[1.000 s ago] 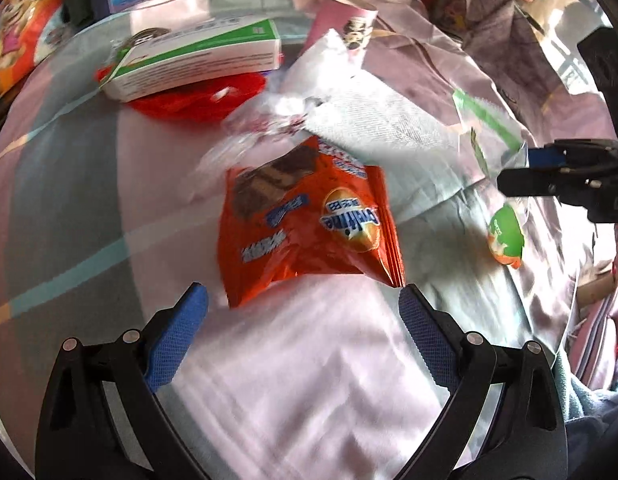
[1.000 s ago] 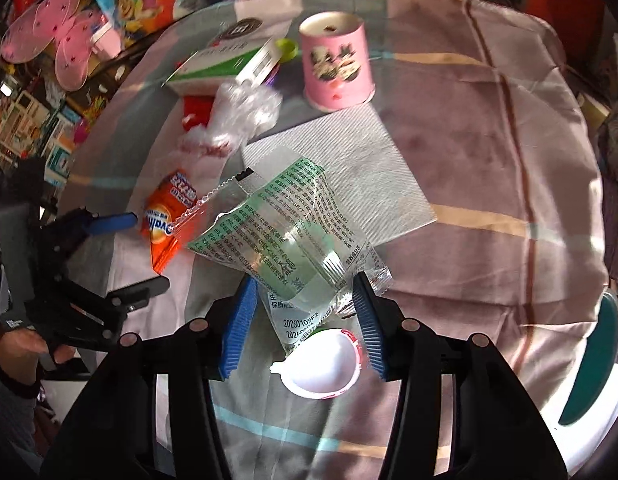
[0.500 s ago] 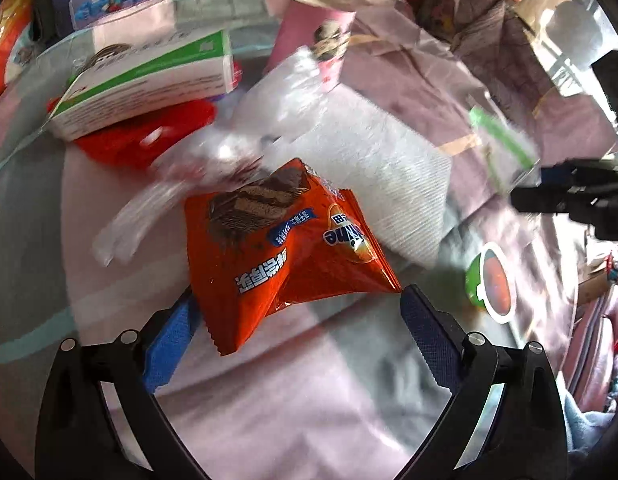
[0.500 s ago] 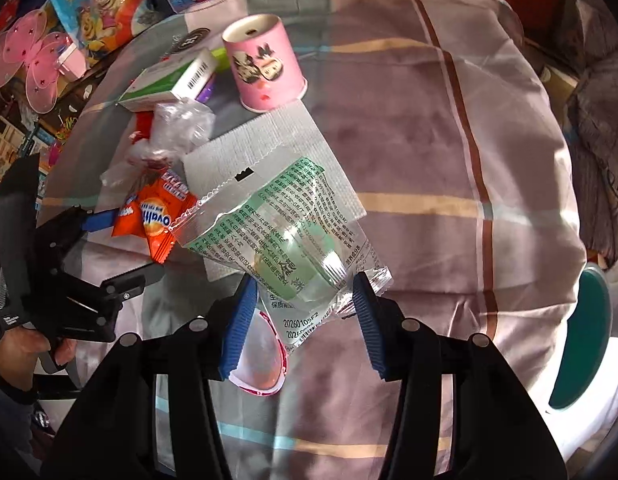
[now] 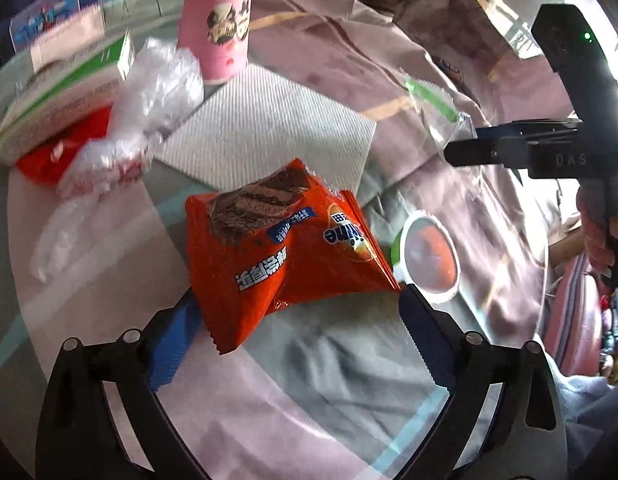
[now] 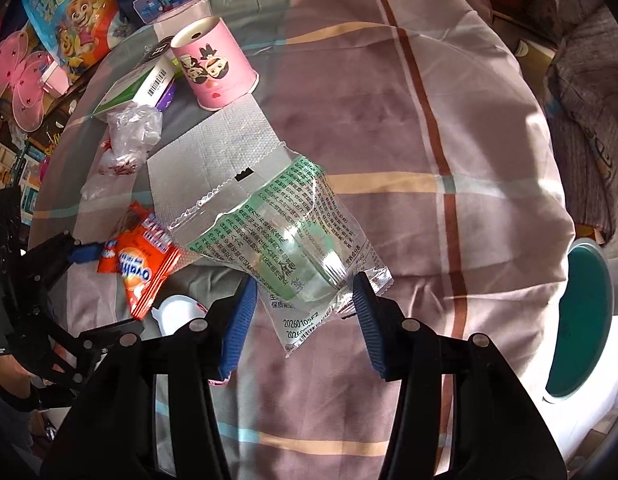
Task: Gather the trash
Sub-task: 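Grasp the clear plastic packet with the right tool while the left tool reaches for the orange snack packet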
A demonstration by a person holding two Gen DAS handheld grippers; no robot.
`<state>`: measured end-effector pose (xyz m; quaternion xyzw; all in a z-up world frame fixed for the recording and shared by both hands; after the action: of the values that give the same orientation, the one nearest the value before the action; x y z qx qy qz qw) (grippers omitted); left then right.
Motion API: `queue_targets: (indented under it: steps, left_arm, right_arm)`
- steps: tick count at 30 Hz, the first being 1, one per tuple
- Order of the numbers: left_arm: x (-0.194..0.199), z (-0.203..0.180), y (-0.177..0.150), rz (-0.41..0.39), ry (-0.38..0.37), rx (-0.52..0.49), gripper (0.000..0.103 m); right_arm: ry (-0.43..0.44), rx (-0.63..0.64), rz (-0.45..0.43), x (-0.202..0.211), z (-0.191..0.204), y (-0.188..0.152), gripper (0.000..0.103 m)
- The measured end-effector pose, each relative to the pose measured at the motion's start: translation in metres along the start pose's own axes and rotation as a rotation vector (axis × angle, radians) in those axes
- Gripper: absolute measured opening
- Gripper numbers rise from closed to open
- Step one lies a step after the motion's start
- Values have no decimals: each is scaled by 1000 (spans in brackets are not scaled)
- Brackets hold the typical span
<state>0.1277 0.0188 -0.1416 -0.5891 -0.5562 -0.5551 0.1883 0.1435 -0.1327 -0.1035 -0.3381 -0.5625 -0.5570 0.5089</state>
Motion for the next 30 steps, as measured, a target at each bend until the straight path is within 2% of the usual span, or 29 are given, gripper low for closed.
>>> queue_targets:
  steps: [7,10,11,12,13,14,15,17,23,25,26,27,30]
  left_arm:
    - [14,6,-17,-10,-22,25,97]
    - [16,6,-14,-51,-2,20,97]
    - [13,6,-13,-46,9,16,93]
    - [12,6,-11,-44,16,12,87]
    - [10,5,-9,-46,24,8,85]
    - [8,3,-6,-52,26,4,73]
    - [6,-1,-4,-52,25,-8,49]
    - [3,-4,-1,-46,33,-12,29]
    - [6,-13,3,-60,9,-5,30]
    - [9,-12,6,-67,-2,25,48]
    - [11,-9,9,-80,8,45,60]
    - [12,-5,12,-92,22,59,67]
    - [12,7,30,-119,49,138,76]
  right_arm:
    - [12,13,1,0,3,-7,48]
    - [18,16,0,0,6,-10,48]
    - [18,15,-1,0,6,-11,48]
    - [23,13,-1,1,7,-12,48]
    - [24,13,-2,2,8,-13,48]
    - [24,13,-4,3,7,-15,48]
    - [23,12,-5,4,7,-16,48]
    - [24,6,-7,5,5,-18,48]
    - [24,-10,-14,7,-2,-20,48]
    - [27,-14,-18,8,-4,-20,48]
    - [28,-15,-21,8,-6,-19,48]
    - [29,-19,-26,9,-8,-18,48]
    - [24,-27,-29,8,-16,-16,48]
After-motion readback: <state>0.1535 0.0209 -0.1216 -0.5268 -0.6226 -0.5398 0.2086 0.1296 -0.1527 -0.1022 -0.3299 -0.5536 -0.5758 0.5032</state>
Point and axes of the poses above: each gripper's, at about its wrist camera, not at the fingertips, and x roughly against the way its jaws point, z to its left, y to its top, the point moved 10 cm from there along -x, roughly the way its jaws point, and after that the axes turned 3 degrees about -y, right-handed, at the moved point
